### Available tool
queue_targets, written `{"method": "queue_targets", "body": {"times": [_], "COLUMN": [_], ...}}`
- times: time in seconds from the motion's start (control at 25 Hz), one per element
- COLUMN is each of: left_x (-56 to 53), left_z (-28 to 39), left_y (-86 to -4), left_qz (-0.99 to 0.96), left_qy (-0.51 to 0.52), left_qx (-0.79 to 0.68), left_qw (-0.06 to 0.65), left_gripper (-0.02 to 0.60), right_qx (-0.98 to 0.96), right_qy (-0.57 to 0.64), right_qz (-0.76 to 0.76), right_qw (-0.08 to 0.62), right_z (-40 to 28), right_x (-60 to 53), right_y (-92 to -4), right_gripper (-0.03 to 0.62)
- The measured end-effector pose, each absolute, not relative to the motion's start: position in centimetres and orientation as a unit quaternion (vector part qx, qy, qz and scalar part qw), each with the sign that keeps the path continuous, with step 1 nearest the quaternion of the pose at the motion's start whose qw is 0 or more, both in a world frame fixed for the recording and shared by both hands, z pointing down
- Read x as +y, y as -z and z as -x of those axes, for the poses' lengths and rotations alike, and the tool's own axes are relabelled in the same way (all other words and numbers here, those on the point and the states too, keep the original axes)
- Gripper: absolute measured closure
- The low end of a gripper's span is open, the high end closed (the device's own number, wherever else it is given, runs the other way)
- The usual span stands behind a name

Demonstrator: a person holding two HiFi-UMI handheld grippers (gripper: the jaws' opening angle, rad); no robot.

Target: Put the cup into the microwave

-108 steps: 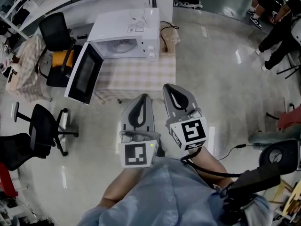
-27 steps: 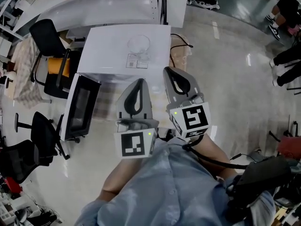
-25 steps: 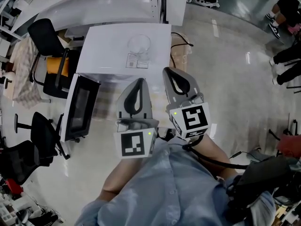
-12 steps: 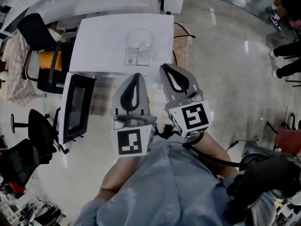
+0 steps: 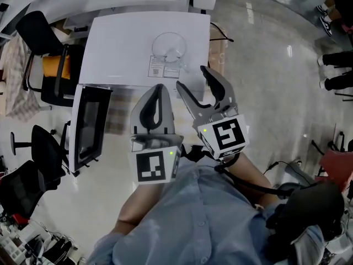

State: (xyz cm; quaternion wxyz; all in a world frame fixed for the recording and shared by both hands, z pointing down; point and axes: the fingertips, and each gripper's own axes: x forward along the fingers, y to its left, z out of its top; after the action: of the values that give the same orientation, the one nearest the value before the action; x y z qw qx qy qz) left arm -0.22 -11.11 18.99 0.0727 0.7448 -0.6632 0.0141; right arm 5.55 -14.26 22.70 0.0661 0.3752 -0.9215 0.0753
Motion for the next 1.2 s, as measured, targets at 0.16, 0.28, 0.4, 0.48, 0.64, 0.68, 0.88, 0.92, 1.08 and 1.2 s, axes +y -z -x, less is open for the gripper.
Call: {"method": "queue_targets", "body": {"times": [0.16, 0.28, 0.4, 0.48, 0.64, 0.68, 0.88, 0.92, 1.08, 1.2], "left_x": [-11.9, -12.5, -13.2, -13.7, -14.5, -14.6, -15.1, -15.2, -16.0, -16.6], "left_z": [1.3, 2.2, 3.0, 3.5, 4.6, 4.7, 5.0, 5.1, 5.5, 6.1], "left_y": [-19.6, -20.4, -20.9, -21.1, -21.5, -21.6, -21.8, -21.9, -21.8, -21.7], "left_qz": [-0.741, -0.737, -0.735, -0.734, -0.73, -0.73, -0.732, -0.732, -0.733, -0.732], "left_qy": [-0.013, -0.013, -0.015, -0.015, -0.016, -0.017, -0.018, -0.018, -0.016, -0.013], "left_qx": [-0.667, -0.669, -0.671, -0.671, -0.674, -0.674, -0.672, -0.671, -0.67, -0.671], "left_qw": [0.081, 0.092, 0.099, 0.102, 0.109, 0.11, 0.114, 0.114, 0.115, 0.116], "left_gripper": [0.575, 0.575, 0.575, 0.575, 0.575, 0.575, 0.575, 0.575, 0.575, 0.575], "right_qx": [-0.922, -0.924, -0.925, -0.924, -0.923, -0.923, -0.923, -0.924, -0.924, -0.924], "right_qy": [-0.077, -0.075, -0.077, -0.078, -0.078, -0.079, -0.077, -0.075, -0.067, -0.064], "right_qz": [-0.372, -0.367, -0.362, -0.364, -0.364, -0.365, -0.361, -0.36, -0.36, -0.359], "right_qw": [0.072, 0.08, 0.087, 0.09, 0.094, 0.096, 0.106, 0.107, 0.11, 0.111], "right_z": [-4.7, -3.8, -2.9, -2.5, -1.7, -1.6, -1.2, -1.1, -0.6, 0.0], "right_x": [-15.1, -15.9, -16.7, -17.2, -18.0, -18.1, -18.3, -18.4, -19.2, -19.8], "right_y": [-23.4, -23.8, -24.4, -24.6, -24.9, -25.0, -24.9, -24.7, -24.2, -24.0], "right_gripper": [0.316, 0.243, 0.196, 0.189, 0.176, 0.173, 0.155, 0.151, 0.145, 0.141]}}
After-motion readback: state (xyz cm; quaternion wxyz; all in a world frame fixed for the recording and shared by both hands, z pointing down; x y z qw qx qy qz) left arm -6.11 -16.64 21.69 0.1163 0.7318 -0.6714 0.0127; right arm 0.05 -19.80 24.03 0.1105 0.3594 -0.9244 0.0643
